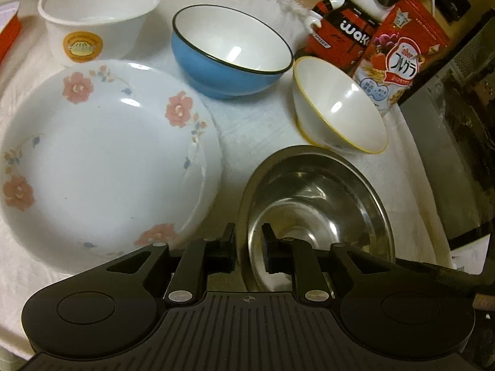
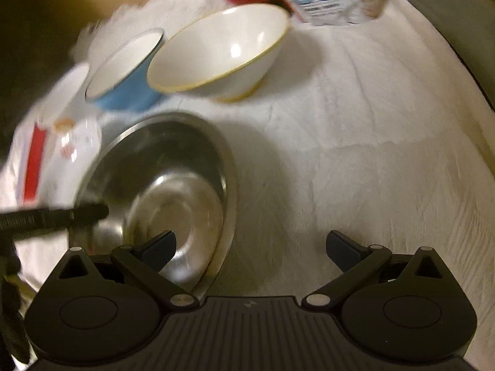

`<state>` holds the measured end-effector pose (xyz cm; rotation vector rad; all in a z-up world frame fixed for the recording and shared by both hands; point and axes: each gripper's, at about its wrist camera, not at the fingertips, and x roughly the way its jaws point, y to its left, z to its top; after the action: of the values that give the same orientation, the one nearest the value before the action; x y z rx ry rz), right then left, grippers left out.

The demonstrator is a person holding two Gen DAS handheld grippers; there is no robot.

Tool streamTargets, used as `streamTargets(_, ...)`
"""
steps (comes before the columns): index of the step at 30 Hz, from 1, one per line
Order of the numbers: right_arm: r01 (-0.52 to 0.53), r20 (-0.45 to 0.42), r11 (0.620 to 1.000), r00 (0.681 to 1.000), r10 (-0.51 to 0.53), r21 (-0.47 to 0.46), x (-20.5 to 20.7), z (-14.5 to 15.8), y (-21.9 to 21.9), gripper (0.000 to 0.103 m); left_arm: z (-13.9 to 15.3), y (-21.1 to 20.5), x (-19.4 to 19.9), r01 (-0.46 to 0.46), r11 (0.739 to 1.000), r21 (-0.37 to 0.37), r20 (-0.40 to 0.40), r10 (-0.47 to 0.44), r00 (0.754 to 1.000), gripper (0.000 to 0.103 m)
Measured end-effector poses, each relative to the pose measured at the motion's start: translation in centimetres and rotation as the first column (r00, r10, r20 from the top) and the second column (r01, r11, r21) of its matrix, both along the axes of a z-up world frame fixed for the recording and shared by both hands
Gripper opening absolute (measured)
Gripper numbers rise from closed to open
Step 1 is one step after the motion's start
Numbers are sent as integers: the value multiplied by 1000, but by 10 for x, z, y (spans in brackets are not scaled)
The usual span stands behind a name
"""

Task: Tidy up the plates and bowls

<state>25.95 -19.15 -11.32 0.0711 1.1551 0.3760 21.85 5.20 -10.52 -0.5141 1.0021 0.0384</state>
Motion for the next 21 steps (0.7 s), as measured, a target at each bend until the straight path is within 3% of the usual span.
streamTargets(4,-22,7,999,1000,22,-48,-3,-1,7,103,-7,-3,0,-4,1000,3,14,4,1000,22)
streamTargets(7,-110,-6,988,994,110,-109,-3,-1,15,102,-7,-5,-1,-13,1000,8,17,13,1000,21)
streamTargets(8,-117,-1,986,993,117,-116,-3,0,15,98,-6,-5,-1,-17,1000,9,17,17,1000,20)
streamTargets(9,-94,25,990,995,97,-108,-5,3,13,86,-5,-6,-1,-20,1000,9,14,20,1000,20)
streamTargets(11,-75,99,995,992,82,-73,-7,11,9,84,-4,-6,-2,-19,1000,13,5,18,1000,20)
streamTargets(13,-84,153,995,984,91,-52,-6,16,10,70,-2,-8,-4,-14,1000,20,-2,14,1000,20)
streamTargets(16,-107,124,994,987,106,7,4,17,15,51,0,-8,-8,-3,1000,23,-6,4,1000,19)
streamTargets(21,-136,122,990,984,130,36,7,25,31,50,11,4,-20,-48,999,6,-7,48,999,19)
